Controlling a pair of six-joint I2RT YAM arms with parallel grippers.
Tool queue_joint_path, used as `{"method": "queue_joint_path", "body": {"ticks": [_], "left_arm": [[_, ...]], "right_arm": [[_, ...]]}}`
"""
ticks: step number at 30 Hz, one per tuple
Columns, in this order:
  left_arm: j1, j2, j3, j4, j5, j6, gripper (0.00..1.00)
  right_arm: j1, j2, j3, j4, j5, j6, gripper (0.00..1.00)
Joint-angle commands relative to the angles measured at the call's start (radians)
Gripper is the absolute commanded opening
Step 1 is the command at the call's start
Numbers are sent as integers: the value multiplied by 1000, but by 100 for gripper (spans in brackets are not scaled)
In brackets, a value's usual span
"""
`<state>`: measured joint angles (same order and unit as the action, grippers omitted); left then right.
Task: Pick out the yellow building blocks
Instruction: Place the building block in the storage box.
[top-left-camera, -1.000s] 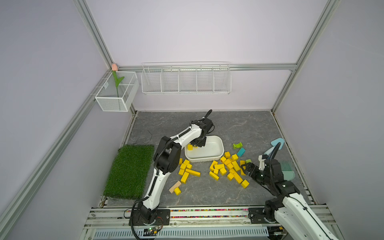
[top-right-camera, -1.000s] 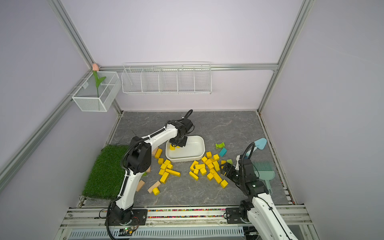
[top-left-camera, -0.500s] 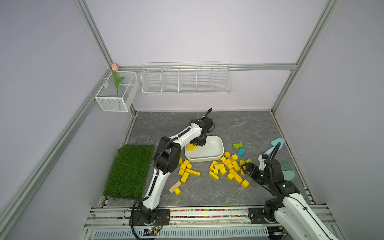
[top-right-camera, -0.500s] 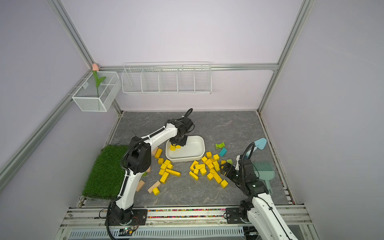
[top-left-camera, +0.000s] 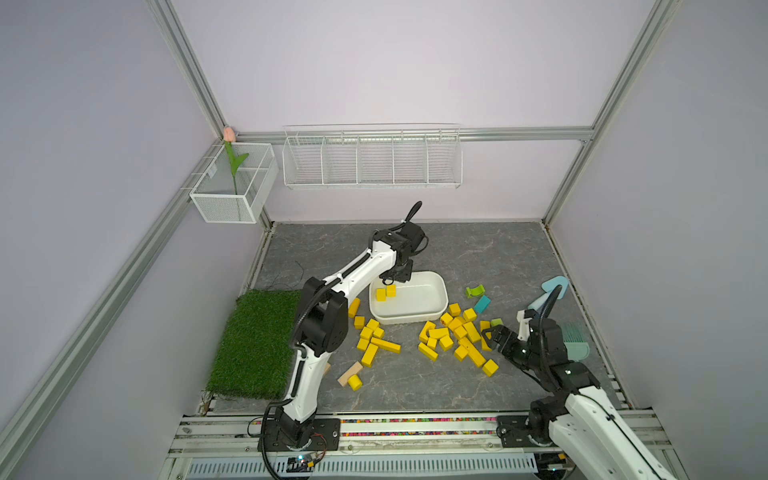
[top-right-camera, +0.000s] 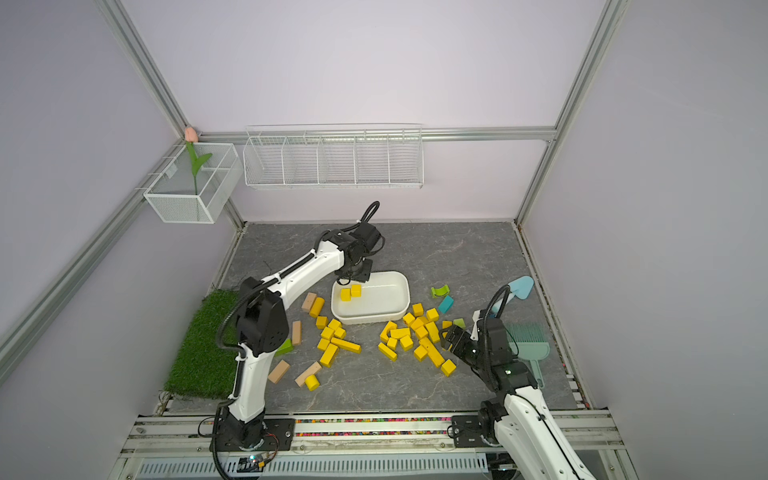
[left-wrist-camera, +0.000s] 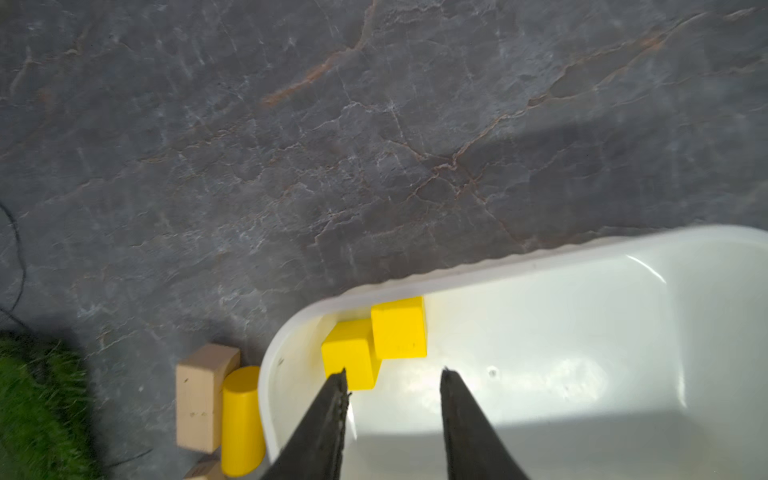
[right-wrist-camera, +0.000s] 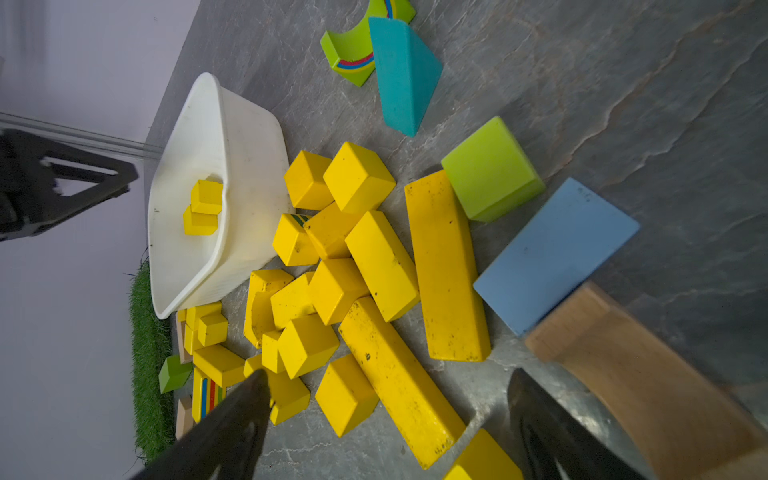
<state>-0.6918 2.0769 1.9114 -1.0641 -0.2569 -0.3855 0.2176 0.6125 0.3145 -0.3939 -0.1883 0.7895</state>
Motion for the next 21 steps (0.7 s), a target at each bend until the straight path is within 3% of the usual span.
{"method": "queue_joint_path", "body": {"ticks": [1, 13, 18, 21], "left_arm": [[2, -188, -139, 82, 52, -21, 41], [1, -860, -1028, 692, 174, -48, 47], [1, -1110, -1308, 935, 183, -67, 50], [3, -1220, -1379, 978, 178, -68, 54]], "right_arm": [[-7, -11, -15, -5, -8, 10, 90], [-6, 52, 1, 13, -18, 6, 92], [-6, 97, 9, 37, -37, -2, 100], [-5, 125, 19, 49, -49, -11, 95]]}}
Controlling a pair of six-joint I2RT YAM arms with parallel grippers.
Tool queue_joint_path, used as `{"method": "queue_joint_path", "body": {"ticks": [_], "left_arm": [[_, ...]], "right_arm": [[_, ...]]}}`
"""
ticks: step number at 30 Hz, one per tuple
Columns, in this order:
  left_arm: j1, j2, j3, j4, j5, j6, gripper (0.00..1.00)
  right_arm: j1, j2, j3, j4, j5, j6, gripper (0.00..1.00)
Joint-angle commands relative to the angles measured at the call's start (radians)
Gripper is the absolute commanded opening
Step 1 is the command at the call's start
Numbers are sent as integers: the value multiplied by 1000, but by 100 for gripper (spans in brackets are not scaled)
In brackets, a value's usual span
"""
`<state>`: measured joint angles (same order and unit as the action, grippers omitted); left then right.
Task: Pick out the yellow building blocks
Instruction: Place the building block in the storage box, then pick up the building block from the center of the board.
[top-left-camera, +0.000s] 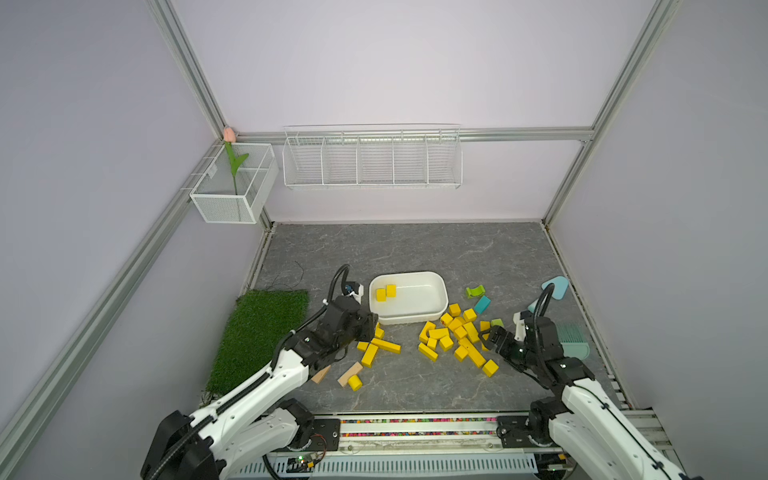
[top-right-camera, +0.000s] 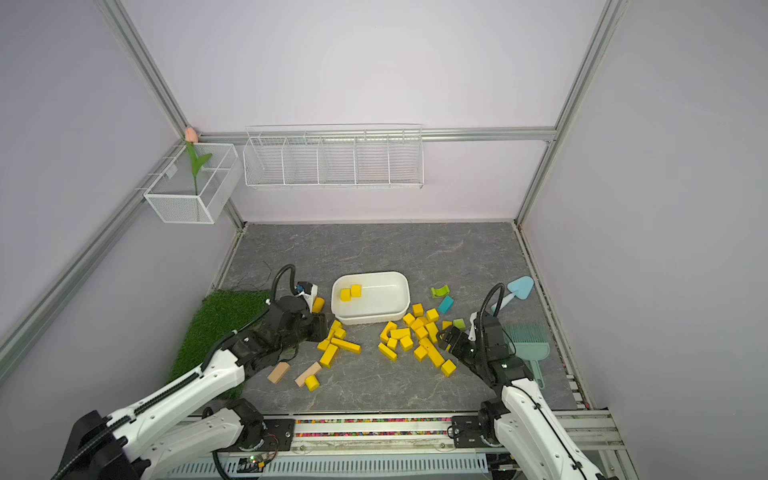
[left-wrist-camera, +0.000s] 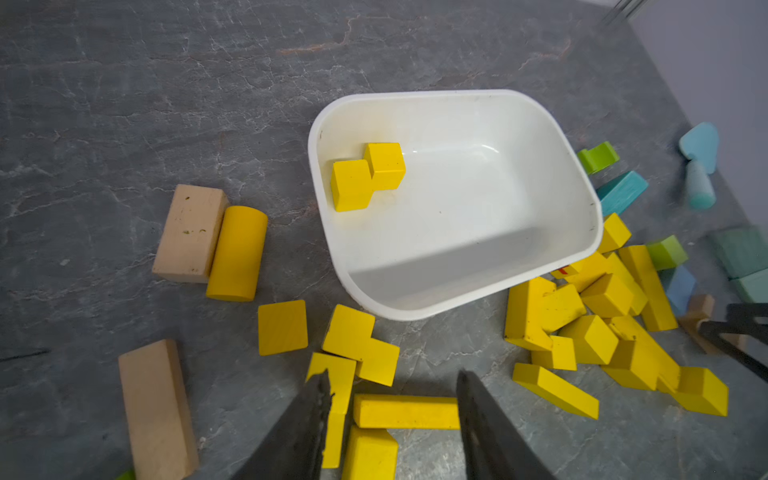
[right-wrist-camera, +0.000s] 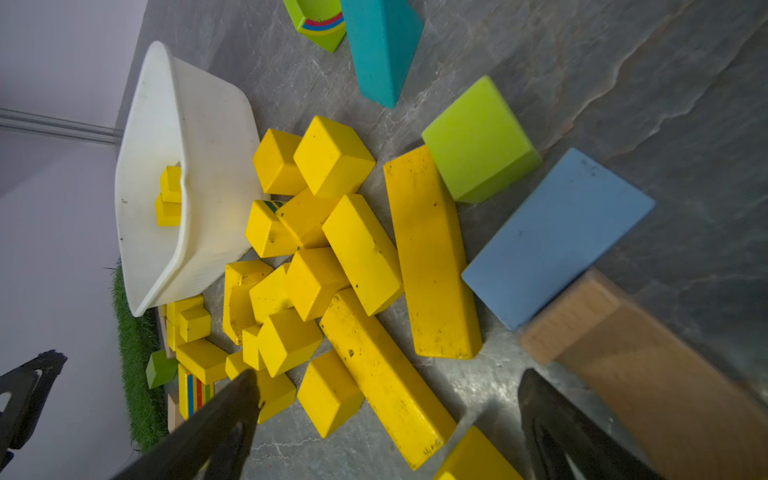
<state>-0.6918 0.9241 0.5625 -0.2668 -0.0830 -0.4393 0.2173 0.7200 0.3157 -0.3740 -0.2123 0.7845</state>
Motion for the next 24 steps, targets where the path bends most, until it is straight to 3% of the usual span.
{"method": "queue_joint_path", "body": {"ticks": [1, 8, 15, 24], "left_arm": [[5, -88, -51, 192, 2, -21, 54], [31, -112, -69, 173, -31, -65, 54], [103, -164, -121, 206, 18, -104, 54], [110, -124, -121, 228, 38, -102, 53]], "right_arm": [[-3, 24, 24, 26, -26, -9, 93], [56, -40, 70, -144, 36, 7, 88], [93, -71, 79, -313, 31, 13, 81], [210, -32, 68, -329, 68, 70, 82]]}}
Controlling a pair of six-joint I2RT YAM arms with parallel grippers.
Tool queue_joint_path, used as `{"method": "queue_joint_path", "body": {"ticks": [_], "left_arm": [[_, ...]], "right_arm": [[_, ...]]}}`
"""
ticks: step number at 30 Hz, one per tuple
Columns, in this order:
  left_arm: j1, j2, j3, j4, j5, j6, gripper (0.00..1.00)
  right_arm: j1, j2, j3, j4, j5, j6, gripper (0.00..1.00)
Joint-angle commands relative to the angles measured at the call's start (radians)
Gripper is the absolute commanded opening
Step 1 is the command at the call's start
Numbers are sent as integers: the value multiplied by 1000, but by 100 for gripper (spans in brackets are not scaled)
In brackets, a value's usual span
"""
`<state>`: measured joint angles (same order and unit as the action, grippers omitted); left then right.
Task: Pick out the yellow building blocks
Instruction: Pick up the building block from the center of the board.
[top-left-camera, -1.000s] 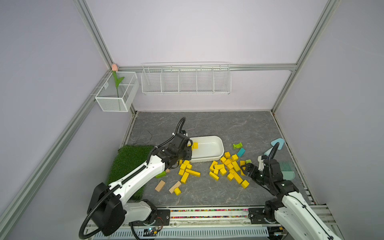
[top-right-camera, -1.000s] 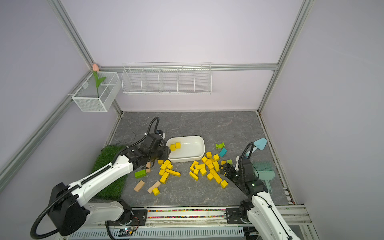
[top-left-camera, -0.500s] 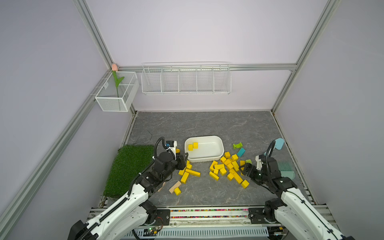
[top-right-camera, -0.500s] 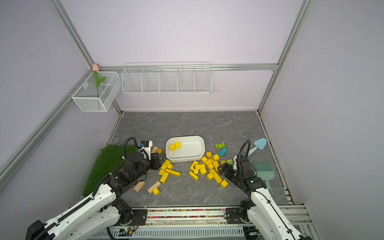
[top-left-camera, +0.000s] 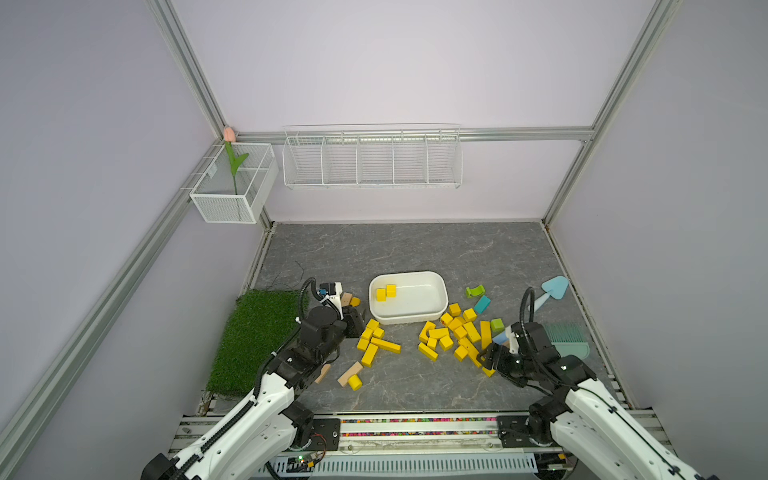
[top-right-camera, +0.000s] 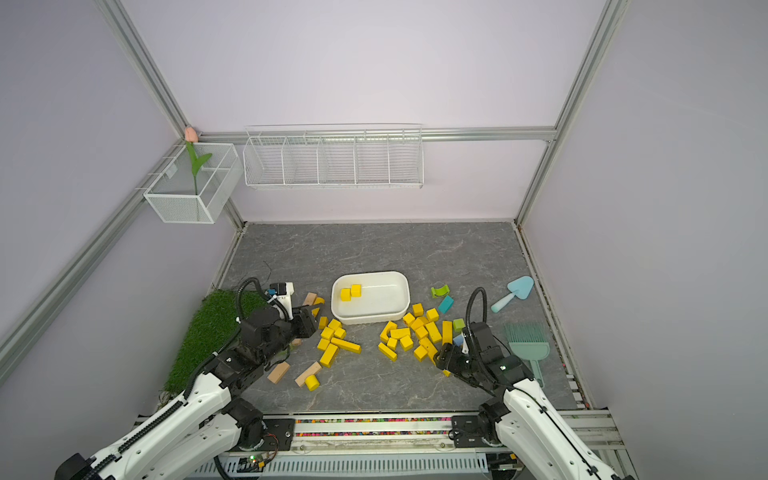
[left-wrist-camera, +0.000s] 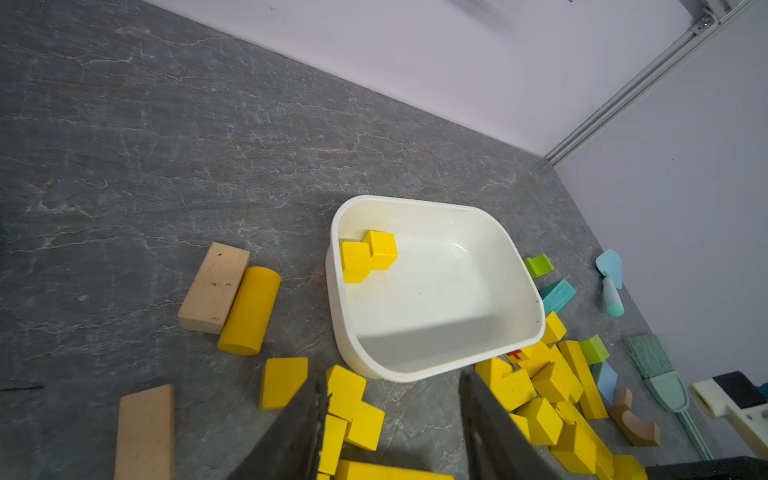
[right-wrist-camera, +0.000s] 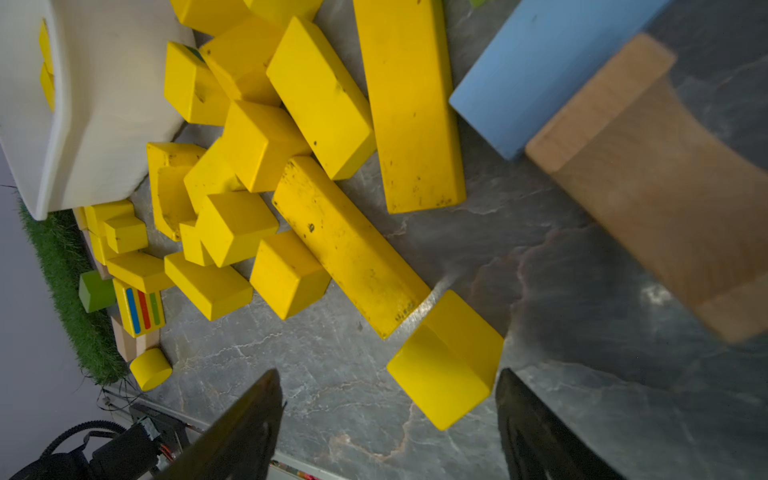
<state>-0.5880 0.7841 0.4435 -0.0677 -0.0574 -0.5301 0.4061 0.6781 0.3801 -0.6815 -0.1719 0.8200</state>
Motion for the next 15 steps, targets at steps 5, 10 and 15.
{"method": "queue_joint_path", "body": {"ticks": [5, 10, 15], "left_arm": [[8, 45, 9, 33, 19, -7, 52], [8, 38, 3, 32, 16, -11, 52], [10, 30, 0, 31, 15, -12, 52]], "right_arm": [[33, 92, 17, 12, 26, 22, 82], [41, 132, 28, 37, 53, 25, 79], [41, 159, 37, 62, 86, 40, 68]]}}
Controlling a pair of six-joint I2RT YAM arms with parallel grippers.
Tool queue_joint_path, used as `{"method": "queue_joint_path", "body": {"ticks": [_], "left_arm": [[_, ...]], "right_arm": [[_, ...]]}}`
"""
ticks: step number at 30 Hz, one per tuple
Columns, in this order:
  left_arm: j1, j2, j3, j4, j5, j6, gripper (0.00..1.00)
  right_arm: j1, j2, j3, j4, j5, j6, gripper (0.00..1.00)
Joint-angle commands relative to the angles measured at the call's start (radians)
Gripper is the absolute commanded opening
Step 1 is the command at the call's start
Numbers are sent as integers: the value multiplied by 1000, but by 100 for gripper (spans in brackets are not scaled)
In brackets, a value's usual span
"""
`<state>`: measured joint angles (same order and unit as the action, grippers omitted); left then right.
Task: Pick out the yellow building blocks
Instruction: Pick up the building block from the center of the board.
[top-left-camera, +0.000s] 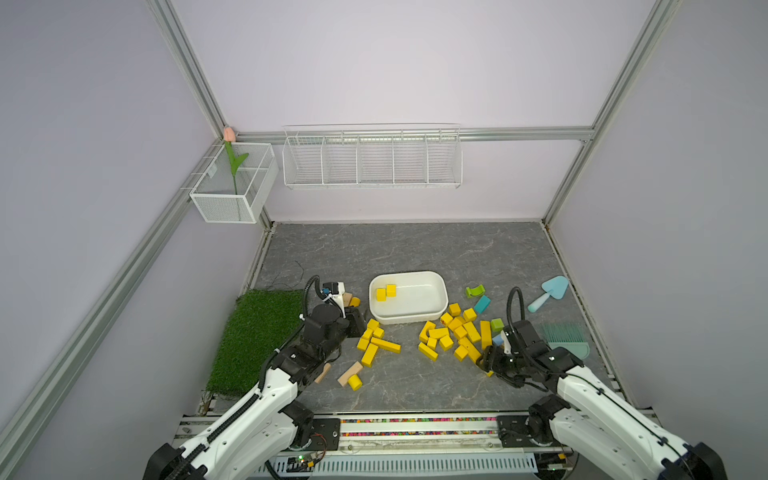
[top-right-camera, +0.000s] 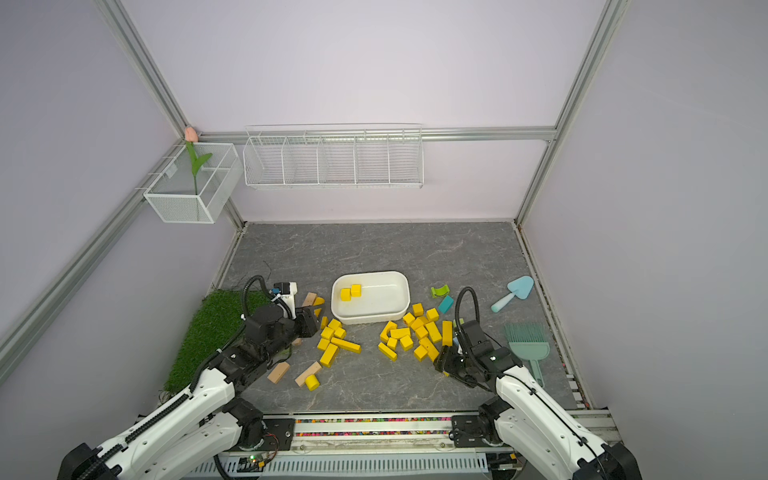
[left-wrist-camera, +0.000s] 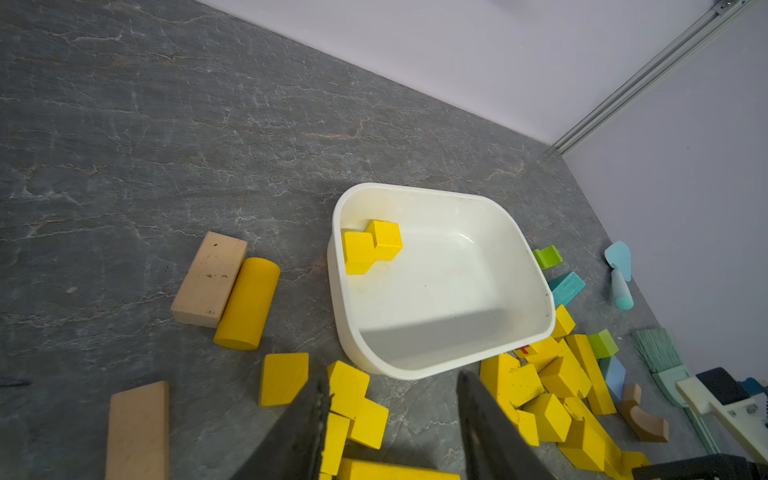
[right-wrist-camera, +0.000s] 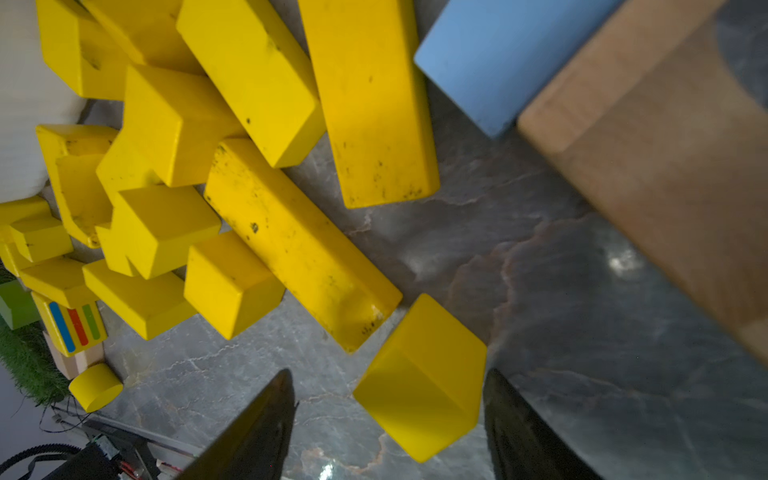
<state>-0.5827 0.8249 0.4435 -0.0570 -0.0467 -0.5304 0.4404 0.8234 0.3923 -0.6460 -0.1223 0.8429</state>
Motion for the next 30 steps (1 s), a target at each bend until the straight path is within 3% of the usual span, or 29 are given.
{"method": "queue_joint_path", "body": {"ticks": [1, 10, 14, 24, 30], "left_arm": [[3, -11, 0, 20, 4, -13, 52], [5, -17, -2, 19, 4, -13, 51], [6, -18, -3, 19, 3, -16, 52], [7, -28, -6, 16, 2, -16, 52], [9, -51, -14, 11, -5, -14, 52]], "right_arm": [[7, 21, 28, 26, 48, 23, 65], [12, 56, 51, 0, 108, 51, 67], [18, 80, 63, -17, 121, 56, 47], [92, 201, 151, -76, 192, 60, 50], [101, 188, 278, -230, 297, -39, 53]]}}
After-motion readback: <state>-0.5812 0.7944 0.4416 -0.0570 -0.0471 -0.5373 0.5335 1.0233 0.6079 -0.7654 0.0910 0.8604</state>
